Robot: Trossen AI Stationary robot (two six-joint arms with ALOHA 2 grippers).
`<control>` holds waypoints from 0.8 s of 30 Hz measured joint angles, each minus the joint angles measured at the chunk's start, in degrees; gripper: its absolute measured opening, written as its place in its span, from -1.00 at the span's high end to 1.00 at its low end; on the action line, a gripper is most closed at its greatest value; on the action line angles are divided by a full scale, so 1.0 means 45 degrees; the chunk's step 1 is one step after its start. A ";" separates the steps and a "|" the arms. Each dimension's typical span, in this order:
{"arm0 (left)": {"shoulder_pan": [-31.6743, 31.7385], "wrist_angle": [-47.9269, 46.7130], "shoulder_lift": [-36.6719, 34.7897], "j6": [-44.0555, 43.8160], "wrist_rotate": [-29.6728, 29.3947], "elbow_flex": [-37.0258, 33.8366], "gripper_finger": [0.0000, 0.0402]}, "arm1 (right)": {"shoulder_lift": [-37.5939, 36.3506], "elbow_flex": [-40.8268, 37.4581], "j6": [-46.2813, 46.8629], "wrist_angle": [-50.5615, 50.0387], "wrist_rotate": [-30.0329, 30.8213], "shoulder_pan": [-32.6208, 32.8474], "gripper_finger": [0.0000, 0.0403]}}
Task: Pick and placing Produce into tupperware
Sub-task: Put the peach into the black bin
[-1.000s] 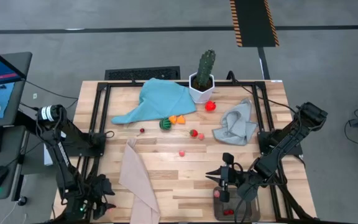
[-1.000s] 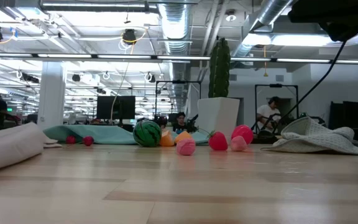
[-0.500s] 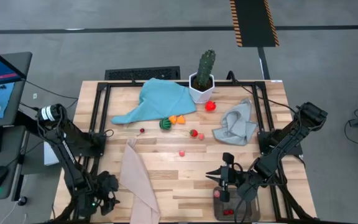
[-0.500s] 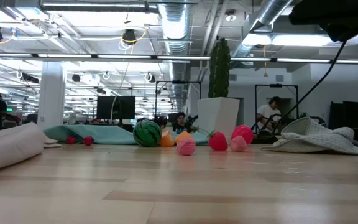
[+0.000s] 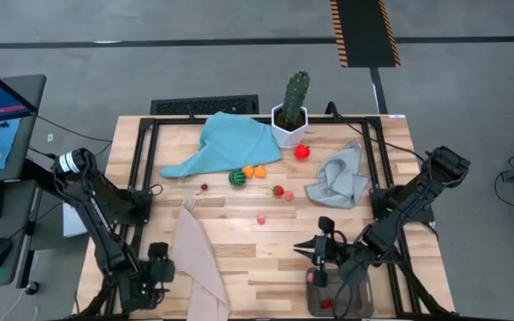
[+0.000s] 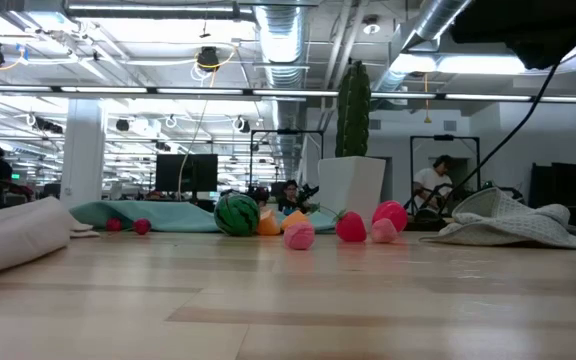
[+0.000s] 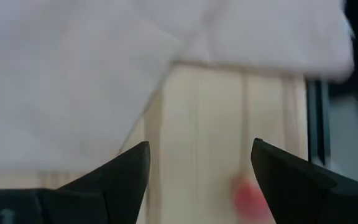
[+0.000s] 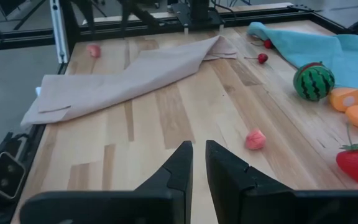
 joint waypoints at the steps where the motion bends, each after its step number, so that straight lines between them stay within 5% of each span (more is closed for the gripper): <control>1: 0.0053 -0.0204 0.0000 0.1169 0.0564 0.0182 -0.33 | 0.0000 0.0005 -0.0005 0.0000 0.0000 -0.0056 0.66; 4: 0.0054 -0.0375 0.0000 0.4263 0.1608 0.0543 -0.33 | 0.0000 0.0005 -0.0005 0.0000 0.0000 -0.0258 0.66; 7: 0.0056 -0.0377 -0.0005 0.5378 0.1289 0.0651 -0.33 | 0.0000 0.0005 -0.0001 0.0000 0.0000 -0.0493 0.66; 24: 0.0004 -0.0447 -0.0005 0.4447 0.0489 0.0661 -0.33 | 0.0000 0.0005 -0.0005 0.0000 0.0000 -0.2143 0.66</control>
